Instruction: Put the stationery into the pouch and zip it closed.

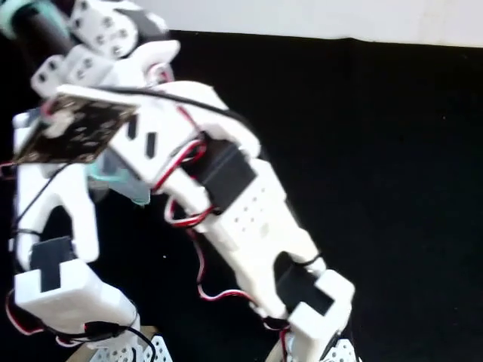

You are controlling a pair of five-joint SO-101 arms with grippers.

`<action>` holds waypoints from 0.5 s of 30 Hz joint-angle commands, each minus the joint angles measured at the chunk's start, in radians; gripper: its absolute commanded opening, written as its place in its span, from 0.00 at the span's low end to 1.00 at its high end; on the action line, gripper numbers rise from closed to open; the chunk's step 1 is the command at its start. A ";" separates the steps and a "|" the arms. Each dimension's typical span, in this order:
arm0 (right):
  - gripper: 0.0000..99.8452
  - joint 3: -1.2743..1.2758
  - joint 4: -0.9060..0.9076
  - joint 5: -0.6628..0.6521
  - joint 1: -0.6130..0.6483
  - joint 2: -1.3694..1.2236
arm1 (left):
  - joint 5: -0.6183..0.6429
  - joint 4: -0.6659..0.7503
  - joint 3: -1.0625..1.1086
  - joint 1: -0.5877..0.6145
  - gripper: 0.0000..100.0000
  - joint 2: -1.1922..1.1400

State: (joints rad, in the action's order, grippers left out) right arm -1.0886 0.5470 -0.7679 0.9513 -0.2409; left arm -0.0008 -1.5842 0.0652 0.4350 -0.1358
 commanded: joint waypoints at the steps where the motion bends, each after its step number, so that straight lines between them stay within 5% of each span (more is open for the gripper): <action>1: 0.01 -0.091 -0.022 -0.015 0.042 -0.048 | -0.005 0.025 -0.008 0.097 0.01 0.010; 15: 0.01 -0.196 -0.156 -0.012 0.038 -0.179 | -0.002 0.031 0.159 0.139 0.01 0.010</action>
State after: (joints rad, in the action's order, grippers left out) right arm -1.2390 0.4181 -0.7695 0.9881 -0.4281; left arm -0.0008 -1.5612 0.2232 0.5715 -0.1373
